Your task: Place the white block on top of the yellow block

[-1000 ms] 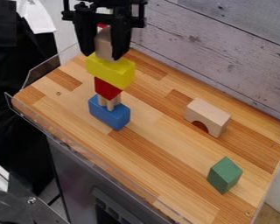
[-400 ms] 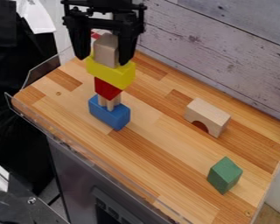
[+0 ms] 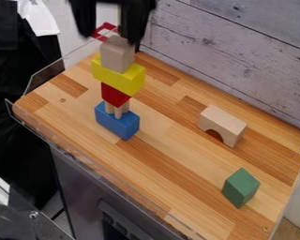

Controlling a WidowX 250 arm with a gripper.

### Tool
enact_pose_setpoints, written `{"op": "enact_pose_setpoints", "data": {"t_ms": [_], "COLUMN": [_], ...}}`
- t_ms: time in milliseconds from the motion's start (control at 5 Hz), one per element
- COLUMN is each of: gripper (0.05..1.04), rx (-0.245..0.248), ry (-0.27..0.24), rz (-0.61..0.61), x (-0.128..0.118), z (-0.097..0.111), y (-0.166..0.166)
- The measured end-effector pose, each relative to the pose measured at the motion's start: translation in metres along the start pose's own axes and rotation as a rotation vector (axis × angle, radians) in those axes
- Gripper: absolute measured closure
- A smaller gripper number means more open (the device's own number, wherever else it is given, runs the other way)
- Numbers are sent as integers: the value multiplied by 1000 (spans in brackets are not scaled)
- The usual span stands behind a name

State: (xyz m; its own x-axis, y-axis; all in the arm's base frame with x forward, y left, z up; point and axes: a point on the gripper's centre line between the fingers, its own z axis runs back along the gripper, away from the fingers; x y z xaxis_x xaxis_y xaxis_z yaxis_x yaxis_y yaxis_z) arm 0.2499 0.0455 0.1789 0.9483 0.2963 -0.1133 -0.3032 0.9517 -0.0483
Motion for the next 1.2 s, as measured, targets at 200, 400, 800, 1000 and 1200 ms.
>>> {"op": "enact_pose_setpoints", "data": {"t_ms": [200, 400, 800, 1000, 1200], "gripper": [85, 85, 85, 85, 85], "rx": [84, 99, 9, -5, -6], "ry": [-34, -26, 97, 128, 131], "rz": [-62, -116, -203, -251, -277], "x": [-6, -16, -49, -62, -60], "z": [22, 18, -53, -79, -95], "y": [-27, -58, -117, -137, -147]}}
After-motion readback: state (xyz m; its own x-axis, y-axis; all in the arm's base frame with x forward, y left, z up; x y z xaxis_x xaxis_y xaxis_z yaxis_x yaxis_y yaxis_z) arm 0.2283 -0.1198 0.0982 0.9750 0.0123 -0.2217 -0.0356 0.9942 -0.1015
